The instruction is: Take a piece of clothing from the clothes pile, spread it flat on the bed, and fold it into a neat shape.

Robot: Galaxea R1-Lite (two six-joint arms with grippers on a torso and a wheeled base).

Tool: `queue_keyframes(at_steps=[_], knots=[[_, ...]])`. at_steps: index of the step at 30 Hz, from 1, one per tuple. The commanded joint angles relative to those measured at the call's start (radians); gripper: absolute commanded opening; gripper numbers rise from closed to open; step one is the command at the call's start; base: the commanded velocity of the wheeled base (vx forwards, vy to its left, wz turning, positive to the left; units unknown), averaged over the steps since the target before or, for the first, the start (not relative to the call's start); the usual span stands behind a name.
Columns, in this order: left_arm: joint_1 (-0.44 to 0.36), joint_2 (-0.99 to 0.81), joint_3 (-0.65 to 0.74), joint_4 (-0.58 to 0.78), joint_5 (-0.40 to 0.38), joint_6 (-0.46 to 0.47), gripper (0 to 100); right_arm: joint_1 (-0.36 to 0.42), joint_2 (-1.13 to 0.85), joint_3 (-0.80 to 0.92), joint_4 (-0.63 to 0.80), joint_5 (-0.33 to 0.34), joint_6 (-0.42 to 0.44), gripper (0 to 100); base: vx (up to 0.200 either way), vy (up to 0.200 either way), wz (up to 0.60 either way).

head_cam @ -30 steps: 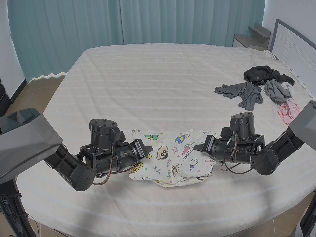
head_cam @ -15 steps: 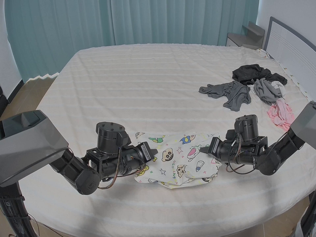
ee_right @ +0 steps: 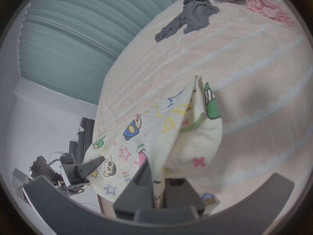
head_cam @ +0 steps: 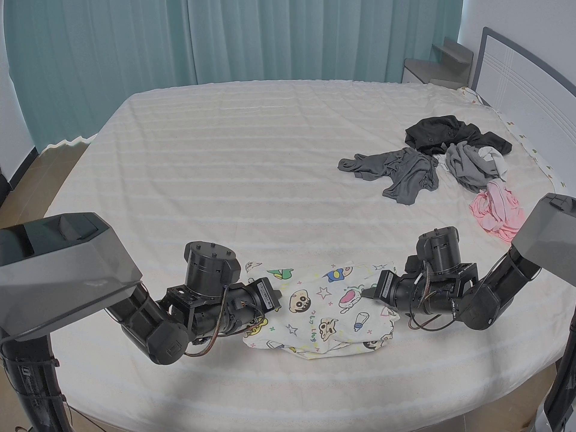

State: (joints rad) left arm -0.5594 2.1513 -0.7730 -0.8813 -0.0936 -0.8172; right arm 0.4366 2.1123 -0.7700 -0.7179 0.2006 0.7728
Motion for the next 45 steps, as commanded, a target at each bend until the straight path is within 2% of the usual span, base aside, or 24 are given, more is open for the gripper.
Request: queue_keyframes(at_steps=[1, 7, 15, 16, 23, 29, 32, 35, 36, 37, 38, 39, 40, 41, 42, 43, 45], knots=[[0.001, 0.029, 0.012, -0.001, 0.003, 0.000, 0, 0.008, 0.035, 0.020, 0.000, -0.001, -0.003, 0, 0.000, 0.000, 0.00], [0.001, 0.048, 0.029, -0.002, 0.003, 0.000, 0, 0.011, 0.077, 0.035, -0.020, -0.038, -0.024, 0, 0.000, 0.000, 0.00], [-0.001, 0.070, 0.040, -0.001, 0.005, 0.000, 0, 0.031, 0.104, 0.083, -0.127, -0.040, -0.035, 0, 0.000, 0.000, 0.00], [-0.001, 0.071, 0.040, -0.001, 0.005, 0.000, 100, 0.033, 0.106, 0.083, -0.127, -0.040, -0.035, 100, 0.000, 0.000, 0.00], [0.001, 0.085, 0.050, 0.004, 0.055, 0.000, 100, 0.045, 0.094, 0.112, -0.120, -0.070, -0.036, 100, 0.000, 0.000, 0.00], [0.019, 0.033, 0.098, -0.001, 0.080, 0.000, 100, -0.004, 0.020, 0.176, -0.127, -0.084, -0.032, 100, 0.000, 0.000, 0.00], [0.026, -0.103, 0.149, -0.001, 0.109, 0.001, 100, -0.052, -0.124, 0.250, -0.129, -0.106, -0.032, 100, 0.000, 0.000, 0.00], [0.024, -0.235, 0.167, 0.004, 0.164, 0.004, 100, -0.091, -0.298, 0.310, -0.120, -0.127, -0.035, 100, 0.000, 0.000, 0.00], [0.021, -0.309, 0.178, 0.005, 0.204, 0.006, 100, -0.107, -0.397, 0.340, -0.114, -0.153, -0.040, 100, 0.000, 0.000, 0.00], [0.021, -0.309, 0.178, 0.005, 0.204, 0.006, 100, -0.107, -0.397, 0.340, -0.114, -0.153, -0.040, 100, 0.000, 0.000, 0.00], [0.012, -0.427, 0.199, 0.008, 0.256, 0.018, 100, -0.111, -0.535, 0.376, -0.087, -0.216, -0.063, 100, 0.000, 0.000, 0.00], [0.001, -0.499, 0.215, 0.013, 0.275, 0.036, 100, -0.111, -0.612, 0.390, -0.055, -0.260, -0.098, 100, 0.000, 0.000, 0.00], [-0.011, -0.561, 0.230, 0.027, 0.284, 0.063, 100, -0.113, -0.681, 0.399, -0.020, -0.296, -0.141, 100, 0.000, 0.000, 0.00], [-0.011, -0.561, 0.230, 0.027, 0.284, 0.063, 100, -0.113, -0.681, 0.399, -0.020, -0.296, -0.141, 100, 0.000, 0.000, 0.00], [-0.028, -0.673, 0.256, 0.084, 0.310, 0.124, 100, -0.111, -0.805, 0.416, 0.049, -0.357, -0.230, 100, 0.000, 0.000, 0.00], [-0.047, -0.769, 0.270, 0.162, 0.371, 0.181, 100, -0.107, -0.922, 0.428, 0.109, -0.405, -0.302, 100, 0.000, 0.000, 0.00], [-0.086, -0.890, 0.274, 0.285, 0.489, 0.208, 100, -0.104, -1.088, 0.443, 0.195, -0.451, -0.380, 100, 0.000, 0.000, 0.00]])
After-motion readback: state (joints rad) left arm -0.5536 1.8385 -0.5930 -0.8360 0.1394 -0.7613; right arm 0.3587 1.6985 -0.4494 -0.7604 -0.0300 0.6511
